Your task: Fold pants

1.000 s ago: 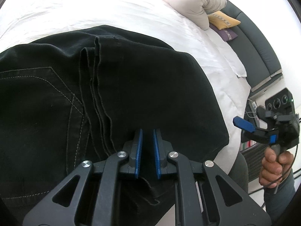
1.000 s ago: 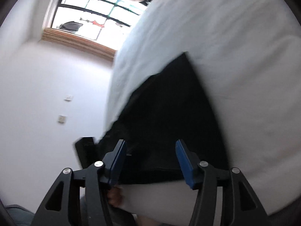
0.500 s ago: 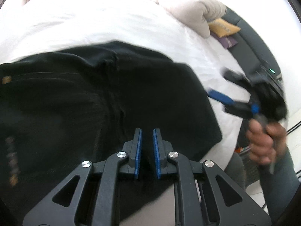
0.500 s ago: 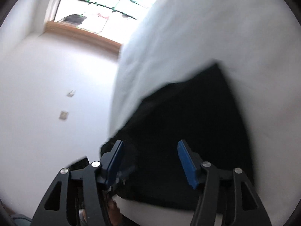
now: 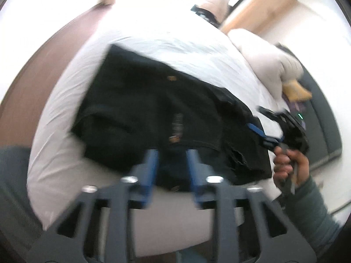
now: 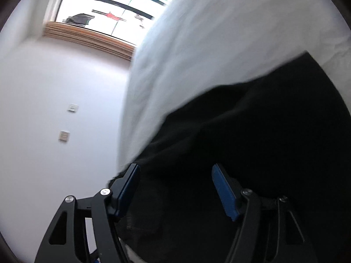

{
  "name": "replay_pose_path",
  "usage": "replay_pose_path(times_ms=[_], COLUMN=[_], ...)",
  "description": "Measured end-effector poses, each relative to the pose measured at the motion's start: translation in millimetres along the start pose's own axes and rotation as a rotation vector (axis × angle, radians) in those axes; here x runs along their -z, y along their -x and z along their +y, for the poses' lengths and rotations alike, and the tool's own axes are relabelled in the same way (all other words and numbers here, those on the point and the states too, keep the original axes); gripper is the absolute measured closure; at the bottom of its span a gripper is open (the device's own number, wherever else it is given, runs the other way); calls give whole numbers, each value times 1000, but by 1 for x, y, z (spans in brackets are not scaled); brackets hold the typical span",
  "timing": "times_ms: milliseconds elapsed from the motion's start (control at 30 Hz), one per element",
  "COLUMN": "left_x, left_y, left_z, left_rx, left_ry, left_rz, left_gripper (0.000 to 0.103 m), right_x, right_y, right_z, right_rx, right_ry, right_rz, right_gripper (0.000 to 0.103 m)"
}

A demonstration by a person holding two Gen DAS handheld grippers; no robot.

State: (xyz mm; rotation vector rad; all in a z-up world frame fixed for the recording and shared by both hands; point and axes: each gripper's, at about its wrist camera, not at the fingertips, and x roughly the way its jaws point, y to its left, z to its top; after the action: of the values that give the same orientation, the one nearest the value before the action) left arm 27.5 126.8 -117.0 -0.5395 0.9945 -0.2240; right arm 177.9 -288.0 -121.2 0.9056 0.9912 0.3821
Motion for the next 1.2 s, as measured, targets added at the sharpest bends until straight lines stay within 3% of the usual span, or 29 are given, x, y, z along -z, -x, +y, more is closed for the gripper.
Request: replay_pose_path(times_ms=[33, 67, 267, 433, 700, 733, 800, 833, 867, 967, 1200], left_x=[2, 7, 12, -1, -13, -15, -14, -13, -12, -10, -17], left_y=[4, 9, 10, -5, -22, -22, -22, -25, -27, -27, -16], left_z=[9, 21, 76, 88, 120, 125, 130, 133, 135, 139, 124], left_rx=[0, 5, 116, 190, 324, 329, 333, 329, 328, 341, 306], left_ry=[39, 92, 356, 380, 520, 529, 548, 560, 574, 583, 507], left_rz=[-9, -30, -69, -89, -150, -156, -156, -146, -139, -143, -154], left_gripper=[31, 29, 29, 29, 32, 34, 56, 80, 88, 91, 91], right_x=[6, 12, 33, 39, 49, 48, 47, 47, 48, 50, 53], right_y=[8, 10, -11, -34, 6, 5, 6, 6, 6, -1, -22], right_z=[2, 9, 15, 23, -9, -9, -11, -12, -13, -14, 8], right_rx=[-21, -39, -17, 6, 7, 4, -3, -7, -10, -13, -112], right_ry=[9, 15, -1, 4, 12, 9, 7, 10, 13, 16, 91], right_rz=[-12, -15, 30, 64, 59, 57, 59, 63, 68, 95, 197], right_gripper=[32, 32, 32, 32, 32, 32, 32, 32, 32, 32, 32])
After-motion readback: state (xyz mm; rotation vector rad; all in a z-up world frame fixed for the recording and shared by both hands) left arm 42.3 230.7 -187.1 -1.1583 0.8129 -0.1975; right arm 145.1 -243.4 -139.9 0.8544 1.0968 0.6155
